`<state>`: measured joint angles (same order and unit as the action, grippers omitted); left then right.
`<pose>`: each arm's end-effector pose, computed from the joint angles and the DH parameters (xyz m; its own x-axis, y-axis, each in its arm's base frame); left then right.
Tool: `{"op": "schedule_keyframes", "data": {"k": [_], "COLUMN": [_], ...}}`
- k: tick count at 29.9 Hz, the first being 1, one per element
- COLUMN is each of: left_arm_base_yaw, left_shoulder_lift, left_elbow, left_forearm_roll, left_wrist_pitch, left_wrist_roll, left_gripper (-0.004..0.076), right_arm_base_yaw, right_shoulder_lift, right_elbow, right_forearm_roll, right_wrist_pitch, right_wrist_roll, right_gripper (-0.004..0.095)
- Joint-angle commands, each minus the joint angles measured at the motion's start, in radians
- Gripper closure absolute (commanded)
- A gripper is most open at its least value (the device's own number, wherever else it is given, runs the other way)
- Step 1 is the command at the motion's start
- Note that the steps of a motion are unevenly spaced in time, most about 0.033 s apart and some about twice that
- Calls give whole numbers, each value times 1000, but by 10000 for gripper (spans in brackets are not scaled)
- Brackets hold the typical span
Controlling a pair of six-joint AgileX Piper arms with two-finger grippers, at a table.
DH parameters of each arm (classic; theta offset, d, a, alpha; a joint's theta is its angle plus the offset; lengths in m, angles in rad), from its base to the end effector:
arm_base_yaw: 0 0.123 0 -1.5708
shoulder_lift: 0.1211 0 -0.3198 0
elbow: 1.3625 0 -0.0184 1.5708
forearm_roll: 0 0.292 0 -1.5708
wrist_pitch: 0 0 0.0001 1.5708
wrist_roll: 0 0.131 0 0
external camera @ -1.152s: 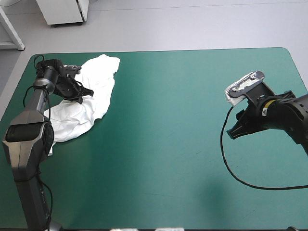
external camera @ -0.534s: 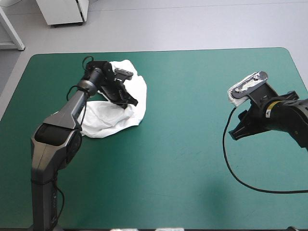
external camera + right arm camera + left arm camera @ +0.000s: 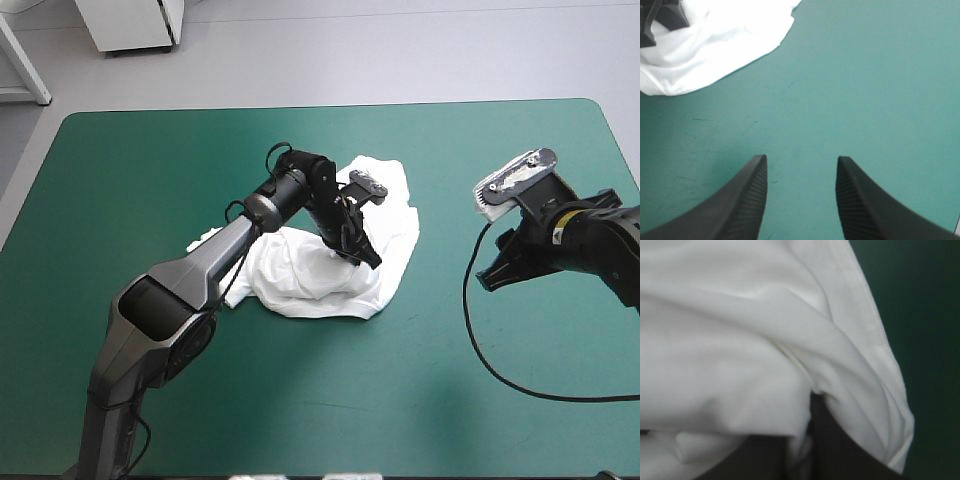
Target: Fold the cloth
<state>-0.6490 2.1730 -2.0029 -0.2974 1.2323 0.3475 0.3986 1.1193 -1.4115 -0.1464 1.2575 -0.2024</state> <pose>0.4065 -0.3538 0.2355 -0.5889 0.7406 -0.3235 0.8073 0.5575 -0.1934 0.2317 0.0779 0.4511 -0.6116 -0.5211 -0.5953 -0.4666 0.8452 -0.2605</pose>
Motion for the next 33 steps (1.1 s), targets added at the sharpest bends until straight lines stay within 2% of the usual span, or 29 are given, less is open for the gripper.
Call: {"op": "schedule_keyframes", "data": {"k": [1, 7, 9, 11, 15, 17, 19, 23, 27, 33], "left_arm_base_yaw": [-43, -53, -51, -49, -49, -49, -49, -39, 17, 210], "left_shoulder_lift": [-77, -92, -109, -131, -189, -222, -260, -345, -446, -645], "left_elbow": [-33, -33, -33, -33, -29, -28, -17, 66, 249, 545], "left_forearm_roll": [-81, -98, -92, -72, -23, 6, 50, 198, 290, 315], "left_wrist_pitch": [55, 55, 55, 55, 55, 55, 55, 56, 56, 56], "left_wrist_roll": [16, 12, 12, 9, -31, -57, -78, -131, -172, -184], "left_gripper": [733, 728, 694, 613, 353, 255, 202, 199, 199, 199], "right_arm_base_yaw": [1, 1, 1, 1, 1, 1, 1, 1, 1, 1], "right_shoulder_lift": [-19, -9, 0, 10, 29, 36, 40, 41, 41, 39], "right_elbow": [-25, -25, -25, -25, -25, -25, -25, -25, -25, -25], "right_forearm_roll": [-21, -21, -19, -14, -14, -10, -7, -7, -3, 32], "right_wrist_pitch": [-39, -35, -35, -35, -39, -39, -39, -35, -32, -38], "right_wrist_roll": [0, 0, 0, 0, 0, 0, 0, 5, 19, 19], "right_gripper": [494, 494, 494, 494, 494, 494, 494, 494, 494, 494]}}
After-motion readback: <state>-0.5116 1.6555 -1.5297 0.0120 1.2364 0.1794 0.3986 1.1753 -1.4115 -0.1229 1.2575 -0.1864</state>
